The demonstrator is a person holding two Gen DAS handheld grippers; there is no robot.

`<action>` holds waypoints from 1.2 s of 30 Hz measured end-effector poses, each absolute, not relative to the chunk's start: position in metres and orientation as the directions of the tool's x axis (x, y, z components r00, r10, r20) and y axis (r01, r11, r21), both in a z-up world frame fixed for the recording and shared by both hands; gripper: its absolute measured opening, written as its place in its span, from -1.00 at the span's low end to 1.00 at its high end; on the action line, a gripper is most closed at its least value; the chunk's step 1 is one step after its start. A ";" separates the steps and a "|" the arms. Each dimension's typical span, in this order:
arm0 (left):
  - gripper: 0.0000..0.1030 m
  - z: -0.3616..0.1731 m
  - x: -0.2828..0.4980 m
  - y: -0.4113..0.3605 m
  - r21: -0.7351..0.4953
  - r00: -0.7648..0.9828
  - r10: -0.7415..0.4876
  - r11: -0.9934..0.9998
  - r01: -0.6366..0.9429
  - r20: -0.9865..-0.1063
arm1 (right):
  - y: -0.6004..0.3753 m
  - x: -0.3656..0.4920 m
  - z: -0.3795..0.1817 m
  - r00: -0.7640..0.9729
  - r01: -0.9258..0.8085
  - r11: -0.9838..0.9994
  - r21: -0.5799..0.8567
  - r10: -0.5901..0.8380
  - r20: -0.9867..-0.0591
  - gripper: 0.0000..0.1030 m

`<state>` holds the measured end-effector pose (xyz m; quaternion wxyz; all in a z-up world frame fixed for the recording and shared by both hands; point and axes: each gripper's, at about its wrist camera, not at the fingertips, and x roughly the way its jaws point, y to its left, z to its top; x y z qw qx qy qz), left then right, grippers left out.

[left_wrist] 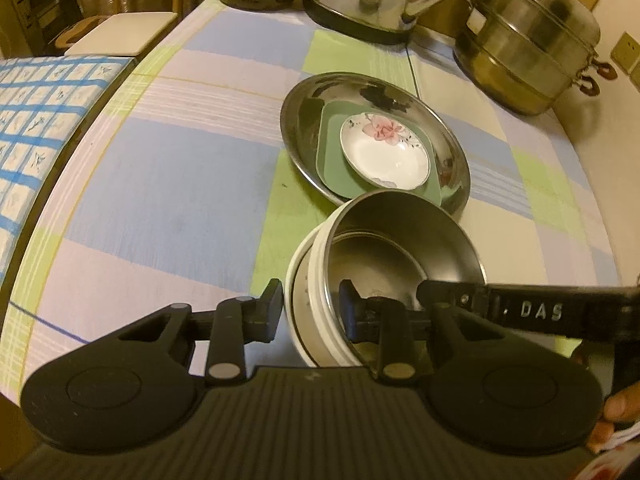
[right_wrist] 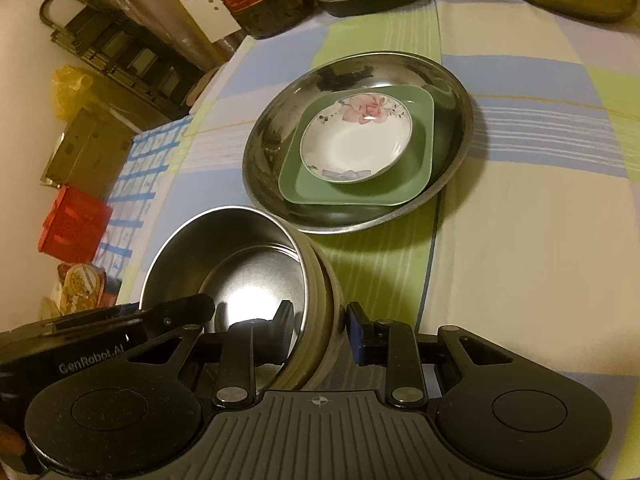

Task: Organize plates and bowls
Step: 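Lift the nested bowl stack with both grippers toward the steel plate, then lower the bowl stack with both grippers onto the floral saucer on the steel plate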

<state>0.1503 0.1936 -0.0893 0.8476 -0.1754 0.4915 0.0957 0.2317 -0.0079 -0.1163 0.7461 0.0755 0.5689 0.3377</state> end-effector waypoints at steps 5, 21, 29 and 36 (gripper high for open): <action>-0.47 -0.092 0.153 0.202 -0.229 0.499 -0.044 0.920 -0.317 -0.865 | -0.004 0.235 -0.117 0.139 -0.392 0.787 0.477 0.563 -0.815 -0.44; -0.50 -0.091 0.155 0.195 -0.204 0.498 -0.037 0.936 -0.286 -0.867 | -0.005 0.231 -0.115 0.182 -0.351 0.802 0.483 0.564 -0.805 -0.57; -0.50 -0.088 0.150 0.191 -0.209 0.495 -0.041 0.934 -0.289 -0.868 | -0.009 0.230 -0.112 0.176 -0.337 0.808 0.484 0.559 -0.811 -0.59; -0.50 -0.079 0.144 0.187 -0.210 0.505 -0.037 0.934 -0.289 -0.862 | -0.012 0.225 -0.105 0.186 -0.350 0.804 0.480 0.562 -0.806 -0.60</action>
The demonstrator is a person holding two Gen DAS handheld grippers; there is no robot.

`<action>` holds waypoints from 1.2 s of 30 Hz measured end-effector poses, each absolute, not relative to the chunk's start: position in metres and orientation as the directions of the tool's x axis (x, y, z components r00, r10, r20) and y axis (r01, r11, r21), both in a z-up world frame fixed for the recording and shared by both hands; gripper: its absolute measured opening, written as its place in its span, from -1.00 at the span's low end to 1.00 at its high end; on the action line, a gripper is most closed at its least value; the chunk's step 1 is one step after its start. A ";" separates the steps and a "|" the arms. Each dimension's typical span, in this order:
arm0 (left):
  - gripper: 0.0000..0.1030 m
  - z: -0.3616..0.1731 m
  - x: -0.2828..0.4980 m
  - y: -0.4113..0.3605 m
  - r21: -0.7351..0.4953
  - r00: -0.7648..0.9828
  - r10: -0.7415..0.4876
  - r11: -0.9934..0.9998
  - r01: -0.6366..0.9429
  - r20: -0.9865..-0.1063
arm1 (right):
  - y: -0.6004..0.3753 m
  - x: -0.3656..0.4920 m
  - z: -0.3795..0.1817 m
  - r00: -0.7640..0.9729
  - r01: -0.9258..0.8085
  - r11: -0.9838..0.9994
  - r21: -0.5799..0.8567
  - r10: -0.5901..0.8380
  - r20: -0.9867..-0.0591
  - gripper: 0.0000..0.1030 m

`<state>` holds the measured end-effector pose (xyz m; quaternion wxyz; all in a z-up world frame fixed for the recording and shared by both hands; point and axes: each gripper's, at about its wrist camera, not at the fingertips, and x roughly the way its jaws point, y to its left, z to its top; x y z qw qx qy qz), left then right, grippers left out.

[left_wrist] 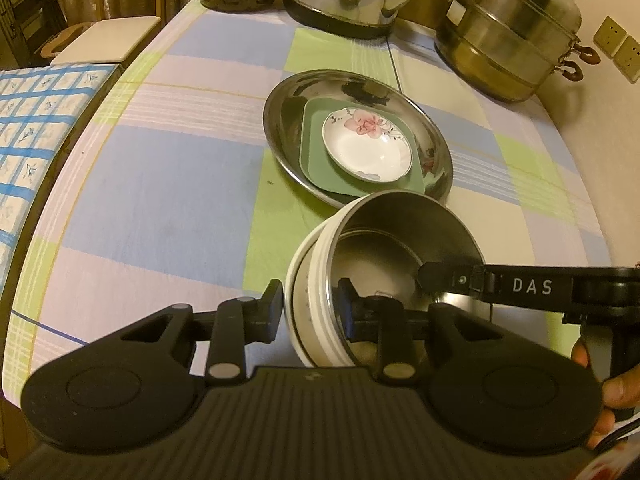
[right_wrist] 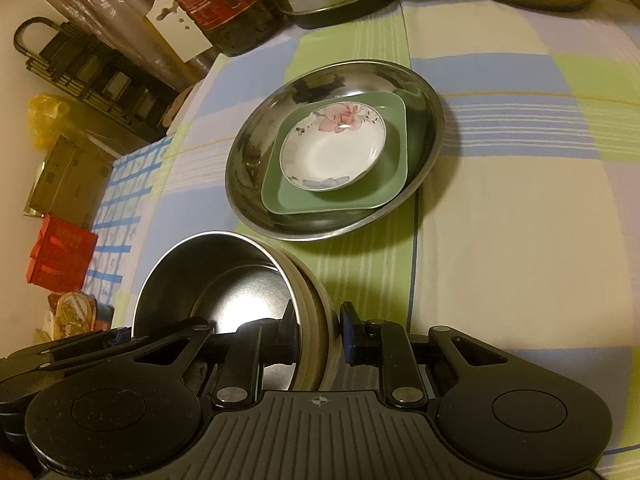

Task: Organize plates and bowls
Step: 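Lower the bowl stack with both grippers onto the floral saucer on the steel plate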

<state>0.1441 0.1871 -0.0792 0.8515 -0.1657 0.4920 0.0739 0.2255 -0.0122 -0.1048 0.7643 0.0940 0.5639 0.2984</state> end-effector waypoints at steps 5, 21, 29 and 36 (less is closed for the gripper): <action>-0.50 -0.069 0.141 0.185 -0.209 0.521 -0.031 0.935 -0.286 -0.853 | -0.014 0.224 -0.096 0.198 -0.357 0.800 0.482 0.569 -0.798 -0.60; -0.50 -0.037 0.152 0.184 -0.220 0.588 -0.021 0.937 -0.270 -0.809 | -0.017 0.237 -0.064 0.238 -0.370 0.789 0.491 0.591 -0.771 -0.61; -0.50 -0.035 0.181 0.184 -0.232 0.604 -0.042 0.943 -0.241 -0.796 | -0.019 0.261 -0.057 0.270 -0.351 0.804 0.480 0.577 -0.771 -0.61; -0.50 -0.038 0.212 0.190 -0.250 0.605 -0.067 0.942 -0.223 -0.794 | -0.016 0.289 -0.055 0.288 -0.329 0.821 0.467 0.558 -0.778 -0.61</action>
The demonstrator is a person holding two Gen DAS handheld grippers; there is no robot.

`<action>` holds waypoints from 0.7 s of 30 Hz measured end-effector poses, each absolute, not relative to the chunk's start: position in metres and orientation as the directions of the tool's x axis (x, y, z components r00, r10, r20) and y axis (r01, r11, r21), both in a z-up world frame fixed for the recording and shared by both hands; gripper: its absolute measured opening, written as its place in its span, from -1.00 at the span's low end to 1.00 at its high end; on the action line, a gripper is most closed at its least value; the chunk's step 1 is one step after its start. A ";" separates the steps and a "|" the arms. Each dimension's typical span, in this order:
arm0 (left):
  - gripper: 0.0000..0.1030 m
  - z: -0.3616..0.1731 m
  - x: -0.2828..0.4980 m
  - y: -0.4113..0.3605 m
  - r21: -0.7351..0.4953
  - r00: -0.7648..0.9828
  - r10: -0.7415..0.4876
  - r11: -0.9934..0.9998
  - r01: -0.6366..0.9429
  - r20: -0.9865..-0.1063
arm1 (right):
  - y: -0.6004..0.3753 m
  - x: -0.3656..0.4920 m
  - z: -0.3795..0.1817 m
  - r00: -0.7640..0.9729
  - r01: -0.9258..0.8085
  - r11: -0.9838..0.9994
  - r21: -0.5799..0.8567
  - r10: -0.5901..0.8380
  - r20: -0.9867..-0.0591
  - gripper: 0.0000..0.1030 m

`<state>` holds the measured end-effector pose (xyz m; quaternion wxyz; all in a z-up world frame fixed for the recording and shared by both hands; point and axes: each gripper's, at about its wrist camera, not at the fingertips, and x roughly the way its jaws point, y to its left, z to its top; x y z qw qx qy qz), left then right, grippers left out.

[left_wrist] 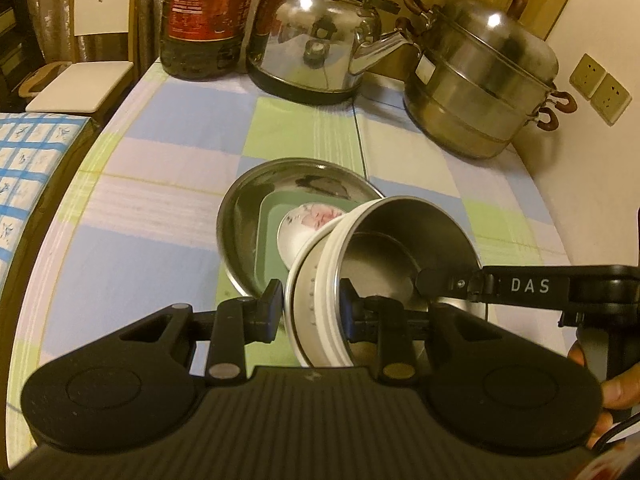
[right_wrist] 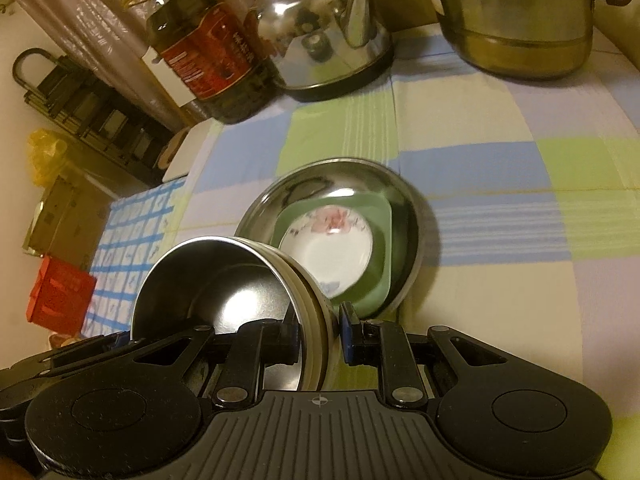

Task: Organize plates and bowls
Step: 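Lower the bowl stack with both grippers onto the floral saucer on the steel plate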

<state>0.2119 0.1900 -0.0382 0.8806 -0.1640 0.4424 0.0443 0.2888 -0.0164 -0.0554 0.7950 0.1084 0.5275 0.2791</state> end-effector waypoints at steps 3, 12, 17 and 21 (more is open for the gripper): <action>-0.50 -0.041 0.228 0.194 -0.255 0.601 -0.077 0.942 -0.217 -0.796 | -0.014 0.303 -0.057 0.290 -0.317 0.828 0.463 0.550 -0.783 -0.61; -0.50 -0.046 0.276 0.209 -0.275 0.586 -0.110 0.940 -0.201 -0.803 | -0.005 0.347 -0.062 0.286 -0.274 0.846 0.457 0.525 -0.801 -0.61; -0.50 -0.050 0.297 0.216 -0.280 0.572 -0.118 0.939 -0.202 -0.811 | 0.002 0.369 -0.066 0.270 -0.264 0.851 0.454 0.517 -0.812 -0.61; -0.50 -0.054 0.311 0.221 -0.283 0.557 -0.124 0.936 -0.208 -0.821 | 0.007 0.383 -0.070 0.255 -0.260 0.854 0.450 0.510 -0.821 -0.61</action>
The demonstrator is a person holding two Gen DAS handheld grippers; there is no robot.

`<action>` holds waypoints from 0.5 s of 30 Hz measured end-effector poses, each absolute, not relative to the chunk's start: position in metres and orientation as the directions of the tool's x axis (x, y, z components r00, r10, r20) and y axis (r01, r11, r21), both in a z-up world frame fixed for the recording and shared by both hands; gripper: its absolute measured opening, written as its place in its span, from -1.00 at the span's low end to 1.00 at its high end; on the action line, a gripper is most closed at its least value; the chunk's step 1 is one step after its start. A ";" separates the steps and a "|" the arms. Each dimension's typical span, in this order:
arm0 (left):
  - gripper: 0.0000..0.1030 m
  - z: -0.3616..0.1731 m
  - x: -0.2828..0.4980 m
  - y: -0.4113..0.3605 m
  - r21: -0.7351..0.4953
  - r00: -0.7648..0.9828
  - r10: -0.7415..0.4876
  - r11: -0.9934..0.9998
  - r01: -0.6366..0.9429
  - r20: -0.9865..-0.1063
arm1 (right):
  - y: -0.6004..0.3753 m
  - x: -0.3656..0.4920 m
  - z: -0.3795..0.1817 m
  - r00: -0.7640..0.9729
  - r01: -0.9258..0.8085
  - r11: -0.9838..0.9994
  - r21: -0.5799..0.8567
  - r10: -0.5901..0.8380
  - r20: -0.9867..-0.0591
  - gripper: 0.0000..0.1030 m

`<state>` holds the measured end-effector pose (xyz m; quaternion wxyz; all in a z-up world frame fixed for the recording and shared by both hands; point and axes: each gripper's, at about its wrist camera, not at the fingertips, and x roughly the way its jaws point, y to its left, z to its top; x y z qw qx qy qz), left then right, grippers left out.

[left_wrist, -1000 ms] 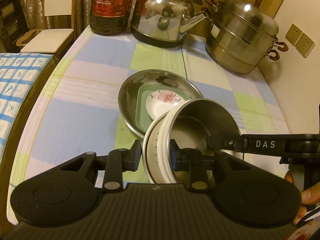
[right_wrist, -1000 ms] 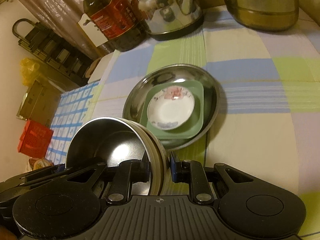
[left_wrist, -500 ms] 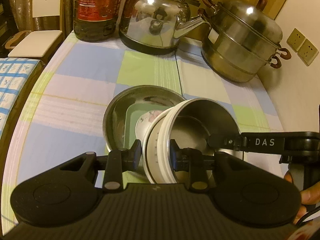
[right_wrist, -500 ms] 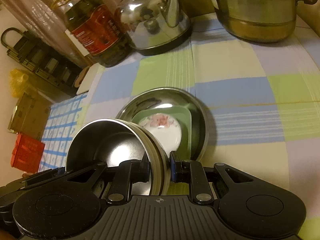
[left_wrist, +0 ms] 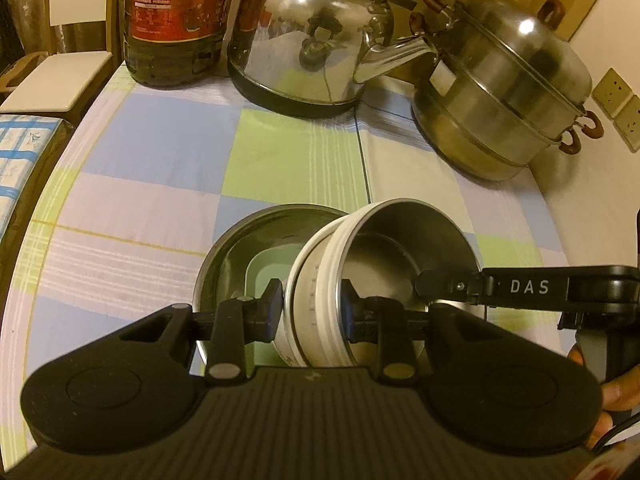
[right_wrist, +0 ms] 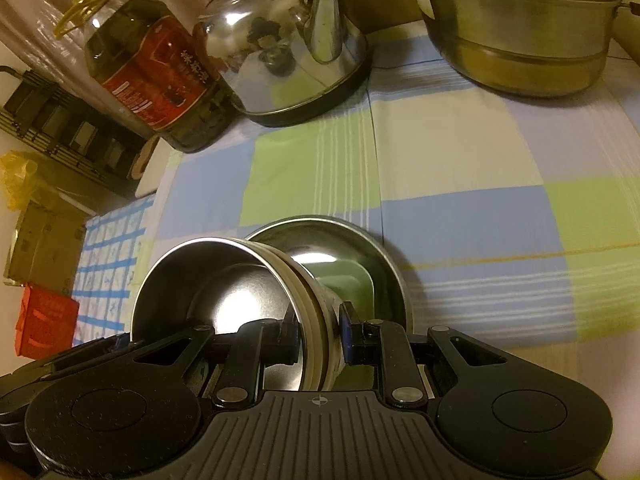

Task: Organize plates and bowls
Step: 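Lower the bowl stack with both grippers onto the floral saucer on the steel plate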

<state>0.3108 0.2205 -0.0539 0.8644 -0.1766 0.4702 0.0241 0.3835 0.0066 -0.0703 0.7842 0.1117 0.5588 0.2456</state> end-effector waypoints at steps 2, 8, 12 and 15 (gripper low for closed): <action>-0.50 -0.057 0.317 0.222 -0.286 0.548 -0.128 0.934 -0.213 -0.827 | 0.008 0.388 -0.072 0.246 -0.256 0.856 0.449 0.506 -0.826 -0.61; -0.50 -0.067 0.325 0.224 -0.291 0.518 -0.139 0.930 -0.224 -0.844 | 0.010 0.397 -0.083 0.219 -0.236 0.864 0.444 0.493 -0.842 -0.61; -0.50 -0.073 0.328 0.226 -0.293 0.506 -0.140 0.927 -0.235 -0.851 | 0.012 0.398 -0.090 0.202 -0.226 0.867 0.445 0.488 -0.849 -0.61; -0.50 -0.075 0.328 0.227 -0.294 0.499 -0.142 0.925 -0.242 -0.855 | 0.013 0.398 -0.092 0.194 -0.225 0.868 0.442 0.484 -0.853 -0.61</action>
